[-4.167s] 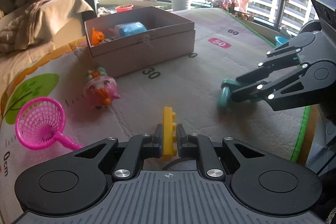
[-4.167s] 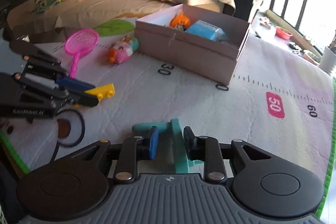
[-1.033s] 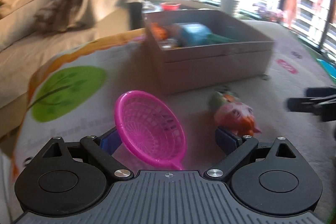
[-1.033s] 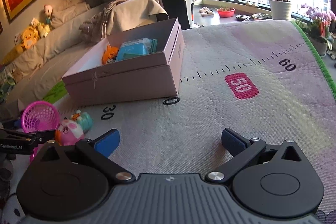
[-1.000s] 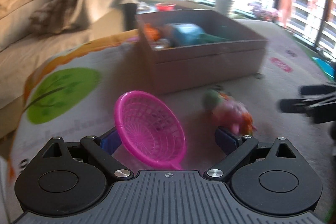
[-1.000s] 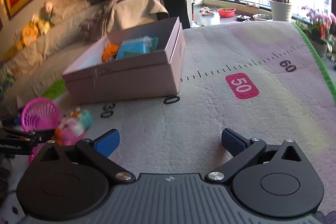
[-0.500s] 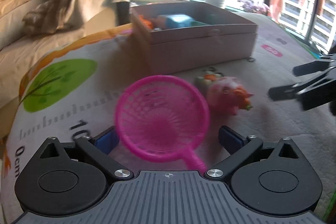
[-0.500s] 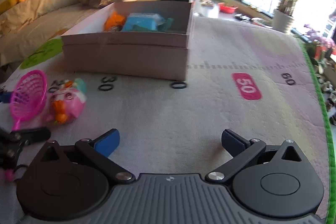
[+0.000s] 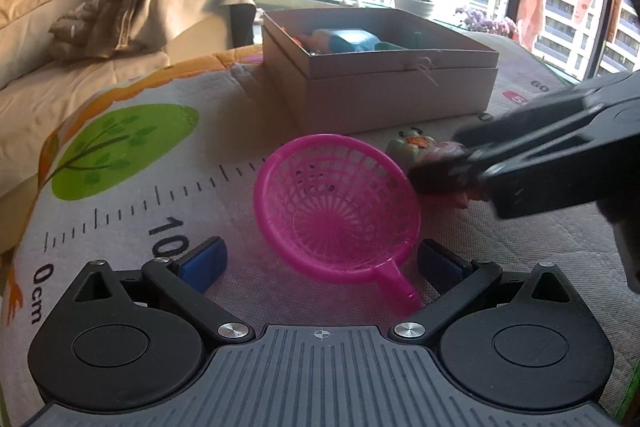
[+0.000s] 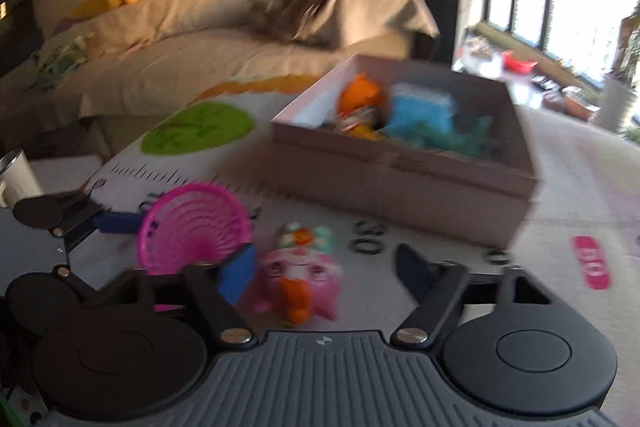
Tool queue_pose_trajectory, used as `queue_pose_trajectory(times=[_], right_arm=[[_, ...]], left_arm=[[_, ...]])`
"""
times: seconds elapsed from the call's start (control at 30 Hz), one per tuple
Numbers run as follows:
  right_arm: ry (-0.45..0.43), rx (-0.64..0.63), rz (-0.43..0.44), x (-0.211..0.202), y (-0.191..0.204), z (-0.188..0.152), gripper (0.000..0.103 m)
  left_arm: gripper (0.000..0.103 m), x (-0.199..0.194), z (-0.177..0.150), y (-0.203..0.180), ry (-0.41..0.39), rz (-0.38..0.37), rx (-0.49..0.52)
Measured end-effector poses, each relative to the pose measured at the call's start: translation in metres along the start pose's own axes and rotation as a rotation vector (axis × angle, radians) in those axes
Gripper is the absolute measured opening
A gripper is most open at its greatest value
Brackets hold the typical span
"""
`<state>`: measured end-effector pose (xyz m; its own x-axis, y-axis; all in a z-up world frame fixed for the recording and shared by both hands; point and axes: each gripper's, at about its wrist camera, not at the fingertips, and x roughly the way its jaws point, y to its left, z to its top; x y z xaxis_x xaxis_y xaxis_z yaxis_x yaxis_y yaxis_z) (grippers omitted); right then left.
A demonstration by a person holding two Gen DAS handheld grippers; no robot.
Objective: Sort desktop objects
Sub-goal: 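Grasp the pink net with the left tool while the right tool grasps the pink pig toy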
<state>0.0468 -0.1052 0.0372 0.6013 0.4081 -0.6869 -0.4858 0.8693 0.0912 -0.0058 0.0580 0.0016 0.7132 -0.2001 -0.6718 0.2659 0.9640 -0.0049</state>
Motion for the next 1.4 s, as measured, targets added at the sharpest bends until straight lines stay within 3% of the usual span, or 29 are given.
queue_pose_trajectory(times=[0.13,0.37,0.7,0.73,0.77,0.8,1.1,1.33,1.4], right_arm=[[0.018,0.036,0.017,-0.001,-0.002,-0.002,0.049],[-0.028,0.049,-0.170,-0.037,-0.029,-0.029,0.049],[-0.037,0.067,-0.231,-0.050,-0.048,-0.060,0.052],[-0.039,0.054,-0.243,-0.048,-0.045,-0.060,0.055],[-0.041,0.041,-0.256,-0.047,-0.042,-0.060,0.058],[-0.043,0.029,-0.266,-0.046,-0.041,-0.061,0.059],[-0.061,-0.008,-0.276,-0.045,-0.036,-0.061,0.069],[-0.068,-0.015,-0.257,-0.036,-0.033,-0.052,0.072],[-0.069,-0.004,-0.246,-0.034,-0.032,-0.049,0.068]], left_arm=[[0.103,0.000,0.000,0.000,0.002,0.001,-0.002],[0.103,0.000,0.001,-0.003,0.001,0.016,0.005],[0.103,0.021,0.024,-0.032,-0.012,0.014,0.052],[0.100,0.023,0.026,-0.034,-0.016,0.006,0.060],[0.089,0.025,0.028,-0.037,-0.016,-0.004,0.069],[0.088,0.026,0.029,-0.039,-0.014,-0.017,0.078],[0.087,0.012,0.017,-0.039,0.001,-0.092,0.106],[0.095,0.003,0.009,-0.030,0.011,-0.048,0.091],[0.095,0.002,0.008,-0.026,0.014,-0.035,0.078]])
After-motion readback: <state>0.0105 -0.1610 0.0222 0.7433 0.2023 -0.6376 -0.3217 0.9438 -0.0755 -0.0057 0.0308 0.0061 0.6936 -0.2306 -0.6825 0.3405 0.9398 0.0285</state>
